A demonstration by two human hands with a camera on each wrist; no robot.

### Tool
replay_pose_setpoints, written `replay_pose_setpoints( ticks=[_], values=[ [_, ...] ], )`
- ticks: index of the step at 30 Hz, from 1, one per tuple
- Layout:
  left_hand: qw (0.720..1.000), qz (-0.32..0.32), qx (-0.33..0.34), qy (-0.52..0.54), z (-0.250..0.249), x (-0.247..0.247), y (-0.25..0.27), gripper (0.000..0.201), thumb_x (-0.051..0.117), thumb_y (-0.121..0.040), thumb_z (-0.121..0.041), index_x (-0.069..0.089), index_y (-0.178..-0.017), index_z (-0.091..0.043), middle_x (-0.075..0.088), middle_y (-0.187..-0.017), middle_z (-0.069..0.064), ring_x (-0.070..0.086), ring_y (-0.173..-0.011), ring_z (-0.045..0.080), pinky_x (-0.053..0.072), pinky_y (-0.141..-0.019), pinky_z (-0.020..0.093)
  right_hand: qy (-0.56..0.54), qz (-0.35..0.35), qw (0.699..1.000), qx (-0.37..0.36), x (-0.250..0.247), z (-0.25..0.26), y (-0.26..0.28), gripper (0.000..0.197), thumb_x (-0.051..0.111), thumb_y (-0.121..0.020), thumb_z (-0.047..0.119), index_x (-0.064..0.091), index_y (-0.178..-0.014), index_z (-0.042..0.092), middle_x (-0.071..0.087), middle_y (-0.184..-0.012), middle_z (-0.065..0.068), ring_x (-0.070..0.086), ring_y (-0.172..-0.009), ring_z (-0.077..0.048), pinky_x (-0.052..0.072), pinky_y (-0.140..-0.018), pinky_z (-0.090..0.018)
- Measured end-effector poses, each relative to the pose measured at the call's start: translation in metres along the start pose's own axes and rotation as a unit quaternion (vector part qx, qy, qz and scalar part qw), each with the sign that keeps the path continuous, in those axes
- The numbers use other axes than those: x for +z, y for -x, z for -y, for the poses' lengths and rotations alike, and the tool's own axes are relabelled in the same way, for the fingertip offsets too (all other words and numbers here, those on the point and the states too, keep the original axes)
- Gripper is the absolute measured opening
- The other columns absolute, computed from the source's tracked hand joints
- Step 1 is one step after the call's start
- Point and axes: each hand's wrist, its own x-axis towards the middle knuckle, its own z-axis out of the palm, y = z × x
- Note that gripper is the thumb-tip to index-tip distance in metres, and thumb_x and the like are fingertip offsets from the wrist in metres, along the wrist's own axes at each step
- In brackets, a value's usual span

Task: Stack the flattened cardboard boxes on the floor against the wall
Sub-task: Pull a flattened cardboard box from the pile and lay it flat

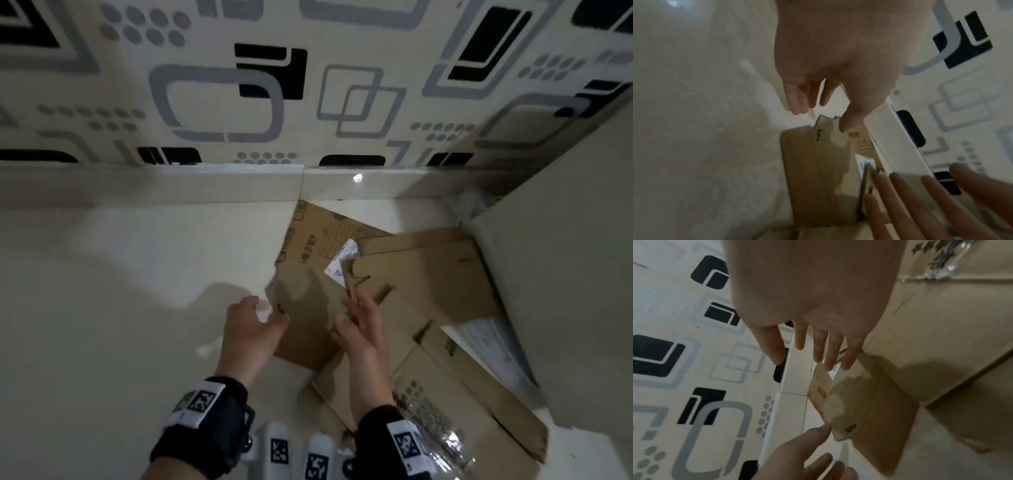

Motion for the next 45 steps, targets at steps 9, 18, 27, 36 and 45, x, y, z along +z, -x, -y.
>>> replay_pose_setpoints(
  ticks=[9,18,27,36,45],
  values=[
    [0.977,-0.073,0.024,-0.201,0.007,0.018,-0.032,0.060,0.066,-0.085,-0.044,0.049,-0.132,-0.011,0.058,-0.129,0.014,0.062,-0.113,0.037,0.051,-0.086,0.041,0.010,0.023,1.000,-0.004,0.005,-0.032,-0.019,0.048,0.063,-0.097,0.018,0.053,-0.140,0.037,0.058,-0.139,0.012,0.057,-0.121,0.001,0.048,-0.086,-0.015],
    [0.989,-0.046,0.022,-0.139,0.009,0.012,-0.034,0.065,0.074,-0.080,-0.035,0.051,-0.138,-0.015,0.060,-0.131,0.013,0.061,-0.117,0.036,0.045,-0.086,0.037,0.013,0.034,0.999,-0.008,0.005,-0.025,-0.021,0.046,0.063,-0.097,0.018,0.052,-0.138,0.037,0.058,-0.138,0.007,0.058,-0.126,-0.014,0.049,-0.095,-0.026],
    [0.998,-0.013,0.053,-0.007,0.010,0.008,-0.039,0.030,0.084,-0.070,-0.024,0.063,-0.059,-0.005,0.069,-0.066,0.015,0.068,-0.069,0.030,0.050,-0.066,0.033,0.002,0.025,1.000,-0.007,0.005,-0.026,-0.026,0.049,0.068,-0.084,0.033,0.060,-0.131,0.040,0.062,-0.137,0.005,0.063,-0.124,-0.021,0.051,-0.101,-0.035],
    [0.994,0.072,0.054,0.058,0.003,-0.001,-0.046,0.030,0.071,-0.090,-0.021,0.051,-0.072,-0.009,0.049,-0.073,0.011,0.050,-0.068,0.022,0.036,-0.061,0.030,-0.010,0.033,0.999,0.033,0.005,-0.016,-0.039,0.037,0.063,-0.096,0.023,0.061,-0.130,0.037,0.065,-0.129,0.003,0.068,-0.114,-0.026,0.055,-0.100,-0.049],
    [0.990,-0.061,0.107,0.062,0.009,-0.035,-0.041,0.032,0.055,-0.100,-0.022,0.050,-0.084,0.006,0.044,-0.074,0.012,0.041,-0.065,0.021,0.030,-0.058,0.033,0.024,0.021,0.999,0.041,0.002,-0.014,-0.046,0.043,0.060,-0.098,0.027,0.053,-0.140,0.033,0.058,-0.137,0.002,0.062,-0.117,-0.026,0.059,-0.091,-0.053]
  ],
)
